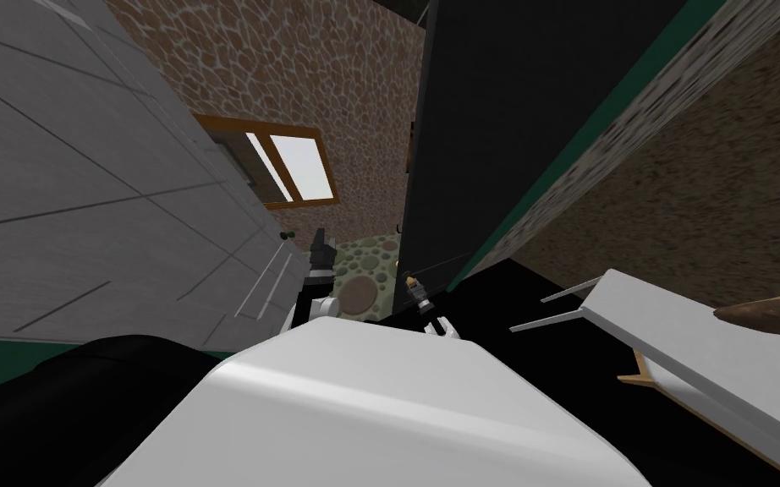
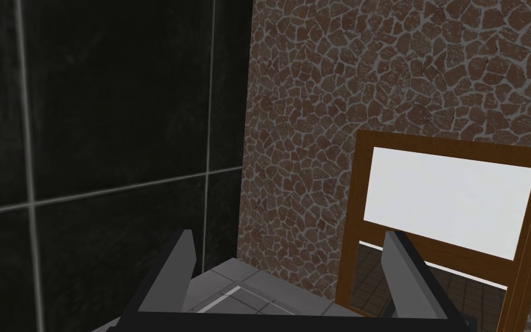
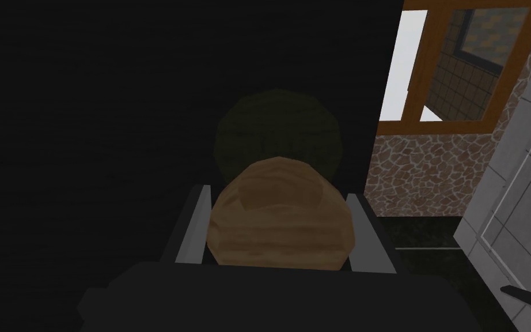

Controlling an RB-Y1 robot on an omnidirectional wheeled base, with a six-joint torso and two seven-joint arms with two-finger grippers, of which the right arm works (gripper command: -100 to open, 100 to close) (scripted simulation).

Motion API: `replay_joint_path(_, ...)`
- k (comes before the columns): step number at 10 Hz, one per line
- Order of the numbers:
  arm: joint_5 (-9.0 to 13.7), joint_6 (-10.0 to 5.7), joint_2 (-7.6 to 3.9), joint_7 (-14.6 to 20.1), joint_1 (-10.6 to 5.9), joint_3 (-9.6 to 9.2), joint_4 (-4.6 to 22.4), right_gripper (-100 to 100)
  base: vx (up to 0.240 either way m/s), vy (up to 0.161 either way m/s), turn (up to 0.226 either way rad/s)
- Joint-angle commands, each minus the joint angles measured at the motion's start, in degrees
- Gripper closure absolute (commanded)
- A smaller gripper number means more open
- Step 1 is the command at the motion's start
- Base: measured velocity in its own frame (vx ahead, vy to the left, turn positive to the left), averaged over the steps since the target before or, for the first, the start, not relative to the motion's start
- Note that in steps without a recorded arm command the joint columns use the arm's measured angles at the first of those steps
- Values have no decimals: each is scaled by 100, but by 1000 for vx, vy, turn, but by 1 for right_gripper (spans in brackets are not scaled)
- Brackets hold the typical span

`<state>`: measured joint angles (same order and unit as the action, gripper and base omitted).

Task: Push the door open

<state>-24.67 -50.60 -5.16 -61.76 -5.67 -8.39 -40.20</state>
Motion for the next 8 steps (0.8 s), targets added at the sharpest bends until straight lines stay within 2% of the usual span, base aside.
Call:
replay_joint_path(1, 96, -31, 1, 221, -30, 19, 6, 100, 17, 15, 37)
replay_joint_path(8, 506, -8, -22, 1199, 9, 52, -37, 100, 29, 20, 41)
